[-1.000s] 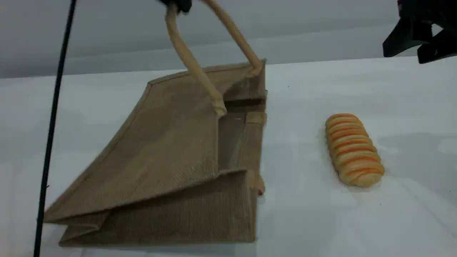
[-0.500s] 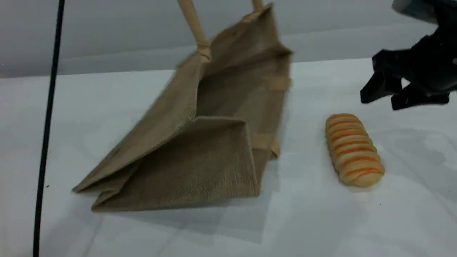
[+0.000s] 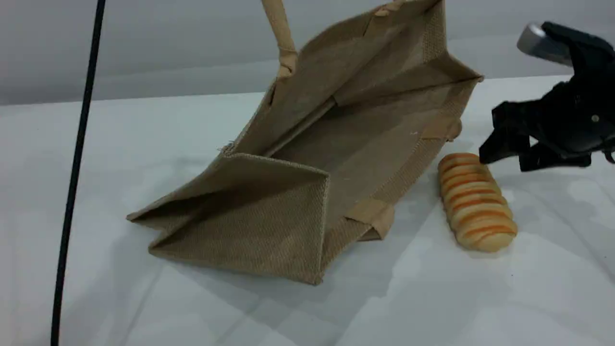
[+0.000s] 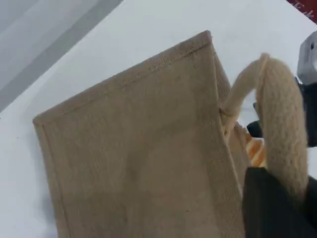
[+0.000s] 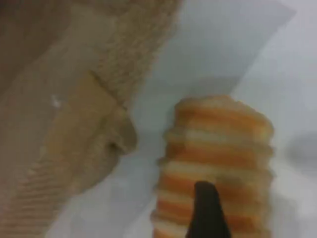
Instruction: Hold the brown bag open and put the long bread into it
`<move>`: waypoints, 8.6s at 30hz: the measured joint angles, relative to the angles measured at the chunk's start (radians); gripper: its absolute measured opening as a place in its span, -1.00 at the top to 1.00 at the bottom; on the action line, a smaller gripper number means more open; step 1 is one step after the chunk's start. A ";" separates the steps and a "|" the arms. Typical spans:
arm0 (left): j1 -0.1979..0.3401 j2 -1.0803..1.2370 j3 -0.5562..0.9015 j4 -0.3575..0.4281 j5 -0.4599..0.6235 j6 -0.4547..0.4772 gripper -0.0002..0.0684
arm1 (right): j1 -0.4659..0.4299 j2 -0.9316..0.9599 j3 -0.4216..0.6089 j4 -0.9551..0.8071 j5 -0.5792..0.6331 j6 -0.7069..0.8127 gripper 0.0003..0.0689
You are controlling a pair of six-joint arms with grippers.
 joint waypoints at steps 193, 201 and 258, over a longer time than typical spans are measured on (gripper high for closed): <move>-0.204 0.243 0.293 0.024 -0.080 -0.027 0.16 | 0.266 -1.152 -0.128 -1.307 0.543 1.253 -0.70; -0.204 0.222 0.289 0.046 -0.001 -0.028 0.14 | 0.266 -1.152 -0.128 -1.359 0.590 1.285 -0.70; -0.473 -1.721 1.583 0.596 -0.082 -0.632 0.14 | 0.266 -2.036 0.381 -1.602 0.739 1.474 -0.69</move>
